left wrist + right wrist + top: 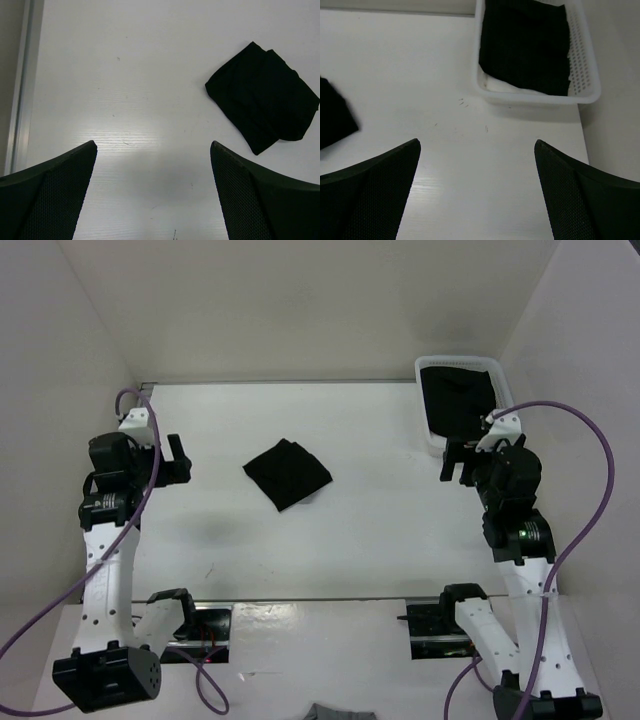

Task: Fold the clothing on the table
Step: Fold the skirt

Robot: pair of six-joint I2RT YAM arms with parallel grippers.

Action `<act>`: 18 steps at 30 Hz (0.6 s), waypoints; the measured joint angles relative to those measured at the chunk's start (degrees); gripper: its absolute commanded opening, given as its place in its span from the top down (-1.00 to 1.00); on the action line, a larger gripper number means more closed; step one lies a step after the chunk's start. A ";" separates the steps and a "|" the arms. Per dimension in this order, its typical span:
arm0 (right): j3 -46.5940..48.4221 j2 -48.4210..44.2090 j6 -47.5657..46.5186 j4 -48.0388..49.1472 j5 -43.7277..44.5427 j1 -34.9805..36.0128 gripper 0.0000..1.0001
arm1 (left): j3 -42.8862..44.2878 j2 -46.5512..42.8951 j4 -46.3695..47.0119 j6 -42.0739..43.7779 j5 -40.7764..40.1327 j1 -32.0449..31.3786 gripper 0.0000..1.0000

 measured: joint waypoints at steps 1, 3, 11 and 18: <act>-0.15 -0.74 0.00 0.20 0.68 -0.55 -0.97 | 0.00 0.04 0.17 0.00 0.00 0.46 -1.00; -0.57 -1.20 0.00 0.42 1.79 -2.05 -0.97 | 0.00 0.09 0.42 0.00 0.00 0.96 -1.00; -1.66 -1.14 0.07 0.46 4.26 -4.42 -0.97 | -0.11 -1.90 0.66 0.07 -0.39 1.05 -1.00; -1.97 -4.50 1.09 0.46 6.34 -10.47 -0.97 | -0.20 -7.63 1.66 0.09 -1.86 1.05 -1.00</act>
